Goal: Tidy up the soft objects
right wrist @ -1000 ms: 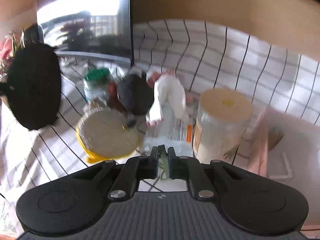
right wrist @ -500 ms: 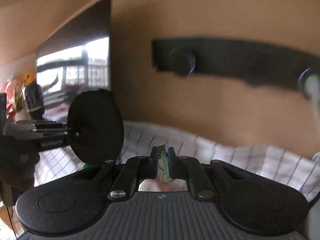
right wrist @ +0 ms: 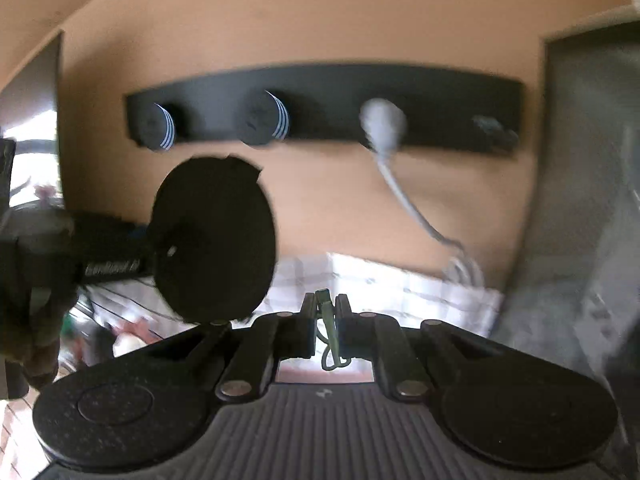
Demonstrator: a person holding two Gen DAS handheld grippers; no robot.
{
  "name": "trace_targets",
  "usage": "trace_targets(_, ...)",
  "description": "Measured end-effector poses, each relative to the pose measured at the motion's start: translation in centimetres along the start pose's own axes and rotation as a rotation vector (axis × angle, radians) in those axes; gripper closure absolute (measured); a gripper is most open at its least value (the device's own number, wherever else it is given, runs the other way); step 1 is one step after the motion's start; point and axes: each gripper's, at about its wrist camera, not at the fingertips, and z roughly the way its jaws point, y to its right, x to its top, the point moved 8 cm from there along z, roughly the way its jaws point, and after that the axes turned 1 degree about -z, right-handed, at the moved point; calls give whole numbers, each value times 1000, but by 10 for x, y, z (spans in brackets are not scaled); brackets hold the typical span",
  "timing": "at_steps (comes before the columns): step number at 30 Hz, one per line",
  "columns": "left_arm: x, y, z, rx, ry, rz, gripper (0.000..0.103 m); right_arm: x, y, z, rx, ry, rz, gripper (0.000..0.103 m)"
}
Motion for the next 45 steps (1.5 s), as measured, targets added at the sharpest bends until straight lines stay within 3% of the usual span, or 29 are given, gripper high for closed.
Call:
trace_targets(5, -7, 39, 43, -170, -91, -98, 82, -31, 10, 11, -38, -62, -13, 92)
trace_targets(8, -26, 50, 57, -224, -180, -146, 82, -46, 1, 13, -40, -81, -45, 63)
trace_targets(9, -33, 52, 60, -203, -193, -123, 82, -51, -1, 12, -43, -78, -62, 50)
trace_targets(10, -41, 52, 59, -165, -205, -92, 82, -55, -4, 10, -47, -74, -78, 45)
trace_targets(12, -58, 44, 51, -123, -224, -80, 82, -61, -10, 10, -48, -77, -100, 44)
trace_targets(15, -75, 24, 31, -100, -237, -156, 82, -71, -18, 12, -37, -95, -95, 41)
trace_targets(22, -118, -37, -43, 49, -211, -269, 82, -96, -50, 15, 20, -151, -56, 32)
trace_targets(31, -203, -118, -135, 253, -230, -449, 82, -109, -146, 15, 164, -175, -103, 21)
trace_targets(35, -233, -142, -167, 294, -233, -519, 82, -114, -191, 22, 216, -192, -154, 21)
trace_targets(42, -256, -171, -210, 356, -194, -597, 82, -119, -247, 46, 245, -208, -222, 21)
trace_targets(45, -259, -176, -224, 337, -172, -594, 82, -123, -265, 59, 252, -222, -221, 21)
